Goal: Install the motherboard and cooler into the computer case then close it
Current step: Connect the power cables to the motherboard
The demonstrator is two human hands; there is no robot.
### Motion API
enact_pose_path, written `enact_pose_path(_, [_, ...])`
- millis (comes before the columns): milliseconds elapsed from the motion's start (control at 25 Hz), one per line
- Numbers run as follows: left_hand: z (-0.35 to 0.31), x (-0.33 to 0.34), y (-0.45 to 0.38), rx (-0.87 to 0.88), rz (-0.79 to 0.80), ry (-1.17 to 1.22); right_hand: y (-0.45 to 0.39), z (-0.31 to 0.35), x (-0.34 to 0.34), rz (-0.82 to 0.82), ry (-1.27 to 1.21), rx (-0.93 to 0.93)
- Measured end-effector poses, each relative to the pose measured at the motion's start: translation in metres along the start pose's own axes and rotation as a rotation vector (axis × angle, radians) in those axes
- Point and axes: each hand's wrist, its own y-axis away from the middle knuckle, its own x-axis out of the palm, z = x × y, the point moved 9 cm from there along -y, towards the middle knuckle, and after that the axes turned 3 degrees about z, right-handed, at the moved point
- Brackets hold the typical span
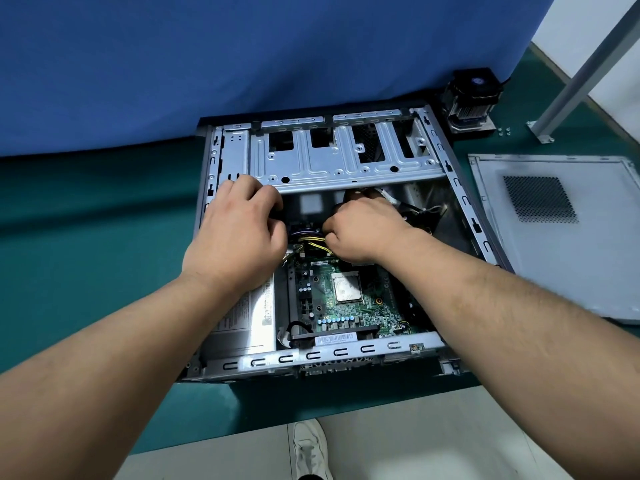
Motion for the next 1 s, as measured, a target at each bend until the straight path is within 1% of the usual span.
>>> enact_pose_path(120, [0.000,0.000,0.000,0.001,0.002,0.002,0.002,0.000,0.006,0.053,-0.060,0.017])
enact_pose_path(240, [0.000,0.001,0.000,-0.003,0.006,0.006,0.005,-0.008,0.019,0.131,-0.252,0.056])
enact_pose_path(320, [0.000,0.001,0.000,0.000,0.007,0.003,0.005,-0.012,0.024,0.132,-0.368,0.092])
enact_pose_path(440, [0.000,0.002,-0.001,0.006,0.010,0.002,-0.001,-0.014,0.027,0.108,-0.468,0.149])
enact_pose_path(520, [0.000,0.002,-0.001,0.006,0.011,0.002,-0.011,-0.013,0.025,0.089,-0.471,0.185])
enact_pose_path(560, [0.000,0.002,-0.001,0.006,0.010,0.001,-0.016,-0.012,0.027,0.110,-0.458,0.203])
enact_pose_path(680, [0.002,0.002,-0.001,0.007,0.004,-0.007,-0.021,-0.013,0.044,0.269,-0.432,0.242])
enact_pose_path(720, [0.002,0.003,-0.001,0.010,0.004,-0.006,-0.020,-0.014,0.049,0.288,-0.431,0.244])
enact_pose_path(880, [0.002,0.004,-0.001,0.018,0.001,-0.007,-0.014,-0.022,0.051,0.202,-0.456,0.242])
enact_pose_path(1000, [0.003,0.003,-0.001,0.017,-0.003,-0.010,-0.009,-0.022,0.043,0.173,-0.420,0.209])
